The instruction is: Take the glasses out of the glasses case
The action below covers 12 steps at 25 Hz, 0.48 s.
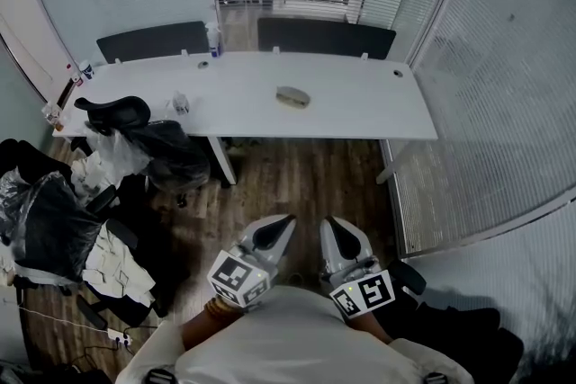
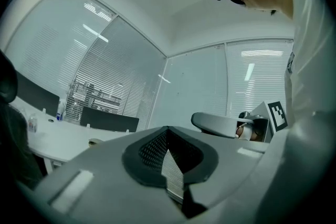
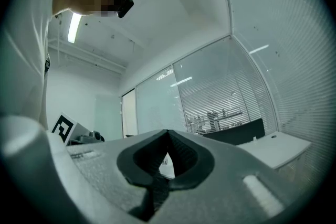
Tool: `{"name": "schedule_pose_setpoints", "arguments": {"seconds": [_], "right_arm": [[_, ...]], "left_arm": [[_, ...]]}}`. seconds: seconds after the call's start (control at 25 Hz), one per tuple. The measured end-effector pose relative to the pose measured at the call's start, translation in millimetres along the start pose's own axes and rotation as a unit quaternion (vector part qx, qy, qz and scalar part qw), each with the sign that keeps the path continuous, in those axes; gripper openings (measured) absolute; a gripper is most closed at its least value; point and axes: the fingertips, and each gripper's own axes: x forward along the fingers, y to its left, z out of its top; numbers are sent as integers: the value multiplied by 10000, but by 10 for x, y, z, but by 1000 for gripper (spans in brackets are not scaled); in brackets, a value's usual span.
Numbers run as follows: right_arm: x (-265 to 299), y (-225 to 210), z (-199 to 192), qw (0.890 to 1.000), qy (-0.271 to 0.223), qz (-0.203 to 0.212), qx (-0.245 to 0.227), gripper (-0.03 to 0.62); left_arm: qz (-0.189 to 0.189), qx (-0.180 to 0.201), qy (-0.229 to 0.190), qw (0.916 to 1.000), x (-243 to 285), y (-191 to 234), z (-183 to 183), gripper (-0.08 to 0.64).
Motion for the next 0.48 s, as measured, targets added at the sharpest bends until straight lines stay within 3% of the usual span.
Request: {"name": "schedule_pose_setpoints", "arguments": {"seconds": [0.48], "right_arm": [[-177, -342, -64, 9998, 48, 75, 153, 2]], "left_arm": [[71, -14, 82, 9999, 268, -154, -193, 3]]}}
